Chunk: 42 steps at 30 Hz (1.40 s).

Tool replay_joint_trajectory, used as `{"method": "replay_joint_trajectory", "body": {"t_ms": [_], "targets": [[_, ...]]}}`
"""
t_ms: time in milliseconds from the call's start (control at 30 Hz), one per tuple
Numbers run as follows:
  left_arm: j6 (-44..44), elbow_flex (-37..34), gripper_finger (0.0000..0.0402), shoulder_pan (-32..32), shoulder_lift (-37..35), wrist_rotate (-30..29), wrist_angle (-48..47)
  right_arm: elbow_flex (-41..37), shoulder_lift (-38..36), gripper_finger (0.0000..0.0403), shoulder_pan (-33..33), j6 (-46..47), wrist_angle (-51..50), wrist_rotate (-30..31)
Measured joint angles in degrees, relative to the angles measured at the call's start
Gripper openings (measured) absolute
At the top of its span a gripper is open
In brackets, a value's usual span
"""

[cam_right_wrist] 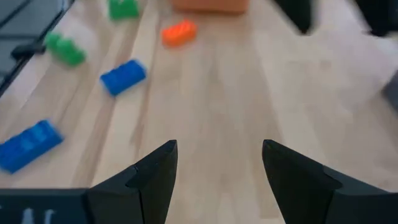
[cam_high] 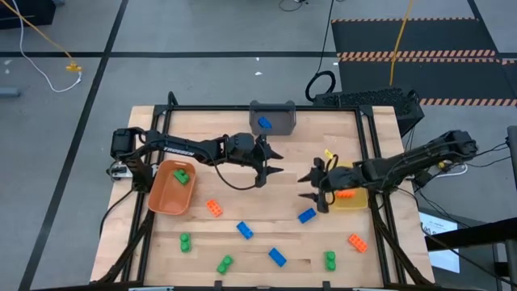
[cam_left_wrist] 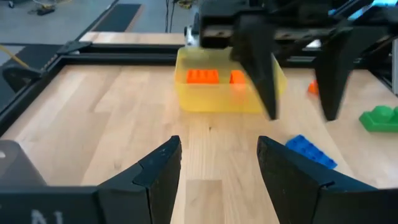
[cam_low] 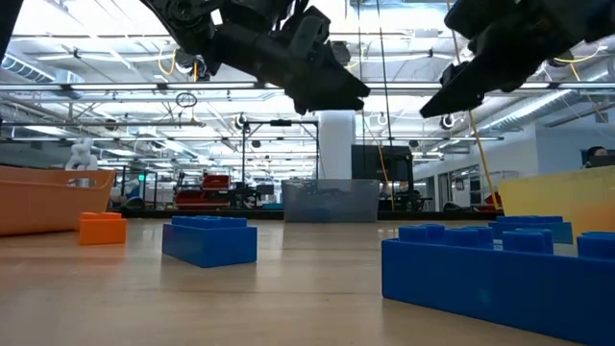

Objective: Sort & place blocks by color
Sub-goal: Put the blue game piece into the black bin

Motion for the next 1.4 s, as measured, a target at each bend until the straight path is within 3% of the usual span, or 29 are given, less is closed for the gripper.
{"method": "replay_joint_trajectory", "body": {"t_ms": [367, 500, 900, 1400], "targets": [[0.38, 0.0, 0.0209, 0.35, 0.0, -0.07, -2.51, 10.91, 14.41, 0.0227, 5.92, 2.87, -19.41, -0.05], [0.47, 0.0, 0.0209, 0.33, 0.0, -0.07, -4.43, 12.56, 19.18, 0.0227, 8.03, 5.06, -22.37, -3.31], [1.55, 0.0, 0.0209, 0.33, 0.0, -0.09, -5.42, 11.85, 19.42, 0.0227, 12.21, 6.39, -26.39, -4.53], [1.53, 0.0, 0.0209, 0.33, 0.0, -0.11, -5.42, 4.21, 19.4, 0.0227, 11.38, 6.01, -13.43, -4.35]]}}
